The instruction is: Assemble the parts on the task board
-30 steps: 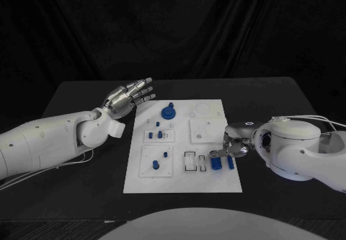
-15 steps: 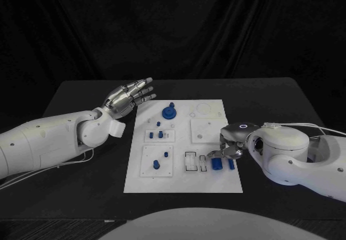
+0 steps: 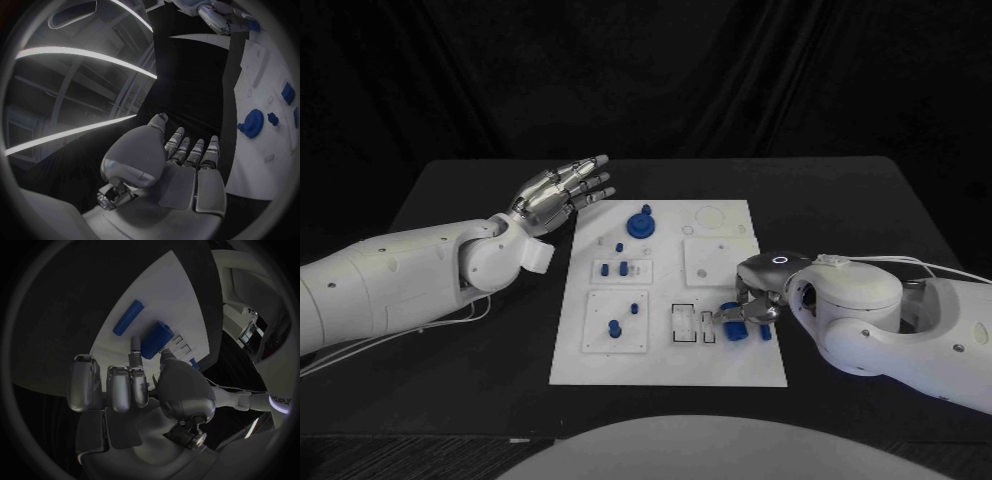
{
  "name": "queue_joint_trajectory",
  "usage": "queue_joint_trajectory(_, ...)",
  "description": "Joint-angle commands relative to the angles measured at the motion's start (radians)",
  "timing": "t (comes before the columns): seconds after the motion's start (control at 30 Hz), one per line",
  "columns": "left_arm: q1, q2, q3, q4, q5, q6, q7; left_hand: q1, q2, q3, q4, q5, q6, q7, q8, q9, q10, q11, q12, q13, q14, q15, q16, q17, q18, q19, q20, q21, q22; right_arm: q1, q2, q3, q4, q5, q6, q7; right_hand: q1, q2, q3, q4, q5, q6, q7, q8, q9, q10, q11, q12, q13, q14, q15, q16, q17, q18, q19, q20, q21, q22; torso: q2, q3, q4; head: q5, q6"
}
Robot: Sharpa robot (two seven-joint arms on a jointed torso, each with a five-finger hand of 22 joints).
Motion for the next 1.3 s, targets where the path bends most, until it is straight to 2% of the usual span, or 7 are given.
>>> queue_joint_trajectory(0.03, 0.000, 0.004, 0.001, -0.001, 0.006, 0.013, 0.009, -0.006, -0.008, 0.007, -0.001, 0.005, 0.007, 0.002, 0.006, 0.001, 0.002, 0.007, 0.005, 0.001, 0.005, 0.002, 0.004, 0.001, -0.018, 0.009, 0.001, 0.006, -0.001, -0.008, 0.003, 0.000, -0.005, 0.001, 0.020, -0.018, 0.034, -0.001, 0.007, -0.024, 0.048, -0.011, -0.002, -0.002, 0.012, 0.106, -0.007, 0.003, 0.263, 0.079, -0.003, -0.009, 0.119, 0.005, 0.008, -0.008, -0.014, 0.185, -0.001, 0.0000, -0.0001, 0.002, 0.000)
queue_joint_trajectory(0.1, 0.000, 0.006, 0.001, -0.003, 0.006, 0.015, 0.009, -0.007, -0.008, 0.007, -0.001, 0.005, 0.006, 0.002, 0.005, 0.001, 0.001, 0.007, 0.003, 0.001, 0.005, 0.002, 0.003, 0.001, -0.018, 0.008, 0.001, 0.006, -0.002, -0.012, 0.007, 0.000, -0.010, 0.022, 0.038, -0.019, 0.084, -0.007, 0.020, -0.063, 0.144, -0.031, 0.002, -0.011, 0.026, 0.106, -0.005, 0.003, 0.263, 0.074, 0.000, -0.022, 0.091, 0.009, 0.000, -0.006, -0.037, 0.178, 0.000, 0.0005, -0.0004, 0.003, 0.000)
queue_joint_trajectory(0.33, -0.001, 0.011, 0.001, -0.008, 0.006, 0.021, 0.009, -0.007, -0.008, 0.007, -0.001, 0.005, 0.004, 0.002, 0.005, 0.001, 0.001, 0.008, 0.002, 0.001, 0.004, 0.002, 0.002, 0.001, -0.019, 0.008, 0.001, 0.006, -0.002, -0.017, 0.012, 0.000, -0.019, 0.078, 0.057, -0.018, 0.159, -0.009, 0.050, -0.129, 0.263, -0.058, 0.008, -0.026, 0.045, 0.106, 0.000, 0.003, 0.263, 0.071, 0.005, -0.032, 0.070, 0.013, -0.006, -0.001, -0.059, 0.172, 0.000, 0.0014, -0.0025, 0.006, 0.000)
queue_joint_trajectory(0.53, -0.001, 0.014, 0.001, -0.012, 0.006, 0.025, 0.009, -0.007, -0.008, 0.007, -0.001, 0.005, 0.004, 0.002, 0.005, 0.001, 0.001, 0.008, 0.002, 0.001, 0.004, 0.002, 0.002, 0.001, -0.019, 0.008, 0.001, 0.006, -0.002, -0.018, 0.013, 0.000, -0.028, 0.177, 0.018, -0.009, 0.209, -0.001, 0.099, -0.178, 0.399, -0.063, 0.006, -0.035, 0.056, 0.106, -0.002, 0.003, 0.263, 0.072, 0.004, -0.032, 0.069, 0.016, -0.008, -0.001, -0.071, 0.170, 0.001, 0.0010, -0.0002, 0.005, 0.000)
queue_joint_trajectory(0.77, -0.001, 0.016, 0.001, -0.016, 0.006, 0.029, 0.010, -0.007, -0.007, 0.008, -0.001, 0.005, 0.003, 0.003, 0.004, 0.000, 0.000, 0.008, 0.001, 0.000, 0.004, 0.002, 0.002, 0.001, -0.019, 0.008, 0.001, 0.006, -0.003, -0.019, 0.007, 0.000, -0.029, 0.339, -0.084, 0.010, 0.231, -0.005, 0.224, -0.258, 0.681, -0.062, 0.005, -0.024, 0.081, 0.106, -0.004, 0.003, 0.263, 0.072, 0.001, -0.032, 0.062, 0.018, -0.010, -0.005, -0.089, 0.167, 0.001, 0.0014, -0.0006, 0.009, 0.000)
queue_joint_trajectory(0.93, -0.001, 0.016, 0.001, -0.018, 0.006, 0.030, 0.010, -0.008, -0.006, 0.009, -0.001, 0.005, 0.002, 0.003, 0.004, 0.000, -0.001, 0.008, -0.001, 0.000, 0.003, 0.003, 0.001, 0.001, -0.019, 0.008, 0.001, 0.006, -0.003, -0.017, -0.021, 0.001, -0.016, 0.540, -0.185, 0.034, 0.182, -0.014, 0.293, -0.279, 0.760, -0.066, 0.005, -0.006, 0.102, 0.106, -0.005, 0.003, 0.263, 0.071, 0.002, -0.031, 0.059, 0.018, -0.009, -0.004, -0.094, 0.166, 0.000, 0.0001, 0.0007, 0.015, 0.000)
queue_joint_trajectory(1.3, -0.002, 0.023, 0.001, -0.024, 0.006, 0.031, 0.008, -0.008, -0.006, 0.009, -0.001, 0.005, 0.002, 0.003, 0.004, 0.000, -0.001, 0.008, -0.001, 0.000, 0.003, 0.003, 0.001, 0.001, -0.019, 0.008, 0.001, 0.006, -0.003, 0.039, -0.060, 0.001, 0.026, 0.894, -0.392, 0.099, 0.107, -0.009, 0.345, -0.271, 0.789, -0.067, 0.001, 0.012, 0.121, 0.106, -0.009, 0.003, 0.263, 0.070, -0.002, -0.034, 0.046, 0.024, -0.015, -0.007, -0.116, 0.160, 0.001, -0.0019, 0.0010, 0.012, 0.000)
